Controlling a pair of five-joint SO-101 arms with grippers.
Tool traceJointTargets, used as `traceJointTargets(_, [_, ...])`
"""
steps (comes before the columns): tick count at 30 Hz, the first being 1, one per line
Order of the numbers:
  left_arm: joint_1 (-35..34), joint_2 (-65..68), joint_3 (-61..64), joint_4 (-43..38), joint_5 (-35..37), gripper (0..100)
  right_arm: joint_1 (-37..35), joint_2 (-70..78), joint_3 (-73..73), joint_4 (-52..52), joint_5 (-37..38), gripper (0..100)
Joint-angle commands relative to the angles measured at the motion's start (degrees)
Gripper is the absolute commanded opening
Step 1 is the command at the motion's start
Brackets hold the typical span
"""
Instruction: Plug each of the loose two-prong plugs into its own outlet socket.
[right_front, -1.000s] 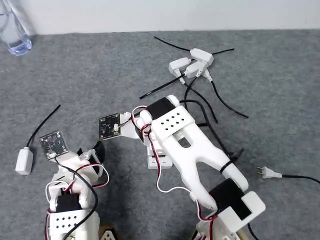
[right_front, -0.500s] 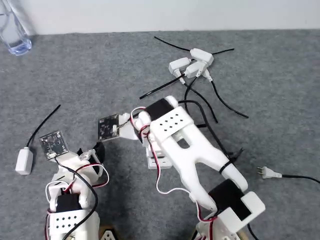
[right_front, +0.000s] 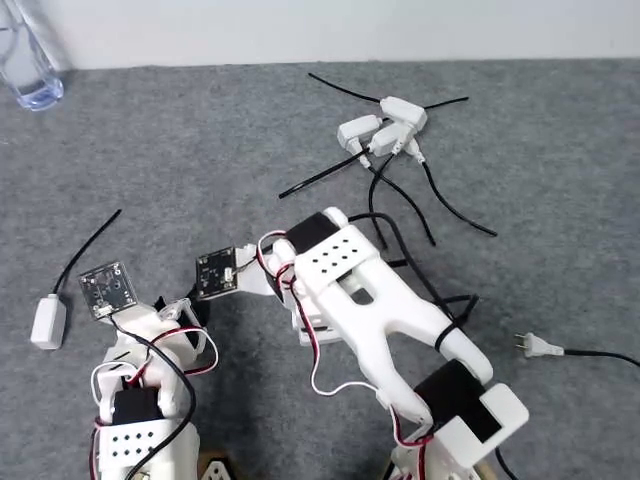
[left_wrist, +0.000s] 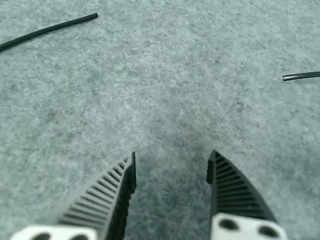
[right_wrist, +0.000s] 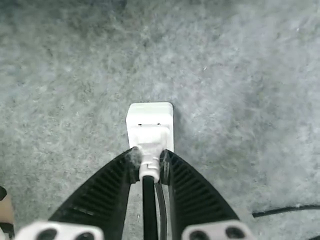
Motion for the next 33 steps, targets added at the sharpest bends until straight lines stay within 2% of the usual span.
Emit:
traceJointTargets(1, [0.35, -0.44, -0.4, 0.18, -0.62, 23, 0.48, -1.89, 1.93, -3.91, -1.67, 1.0])
traceJointTargets(9, [0.35, -0.44, -0.4, 0.18, -0.62, 23, 0.57, -1.71, 9.85, -12.44, -2.2, 1.0])
traceJointTargets(22, [0.35, -0.44, -0.4, 0.18, -0.62, 23, 0.75, 8.4, 10.11, -15.69, -2.46, 1.0])
traceJointTargets(30, [0.35, -0.44, -0.4, 0.09, -0.62, 23, 0.75, 3.03, 10.2, -14.2, -2.55, 1.3])
traceJointTargets(33, [0.35, -0.44, -0.4, 0.09, -0.62, 23, 0.75, -1.45, 10.2, -12.26, -2.99, 10.0])
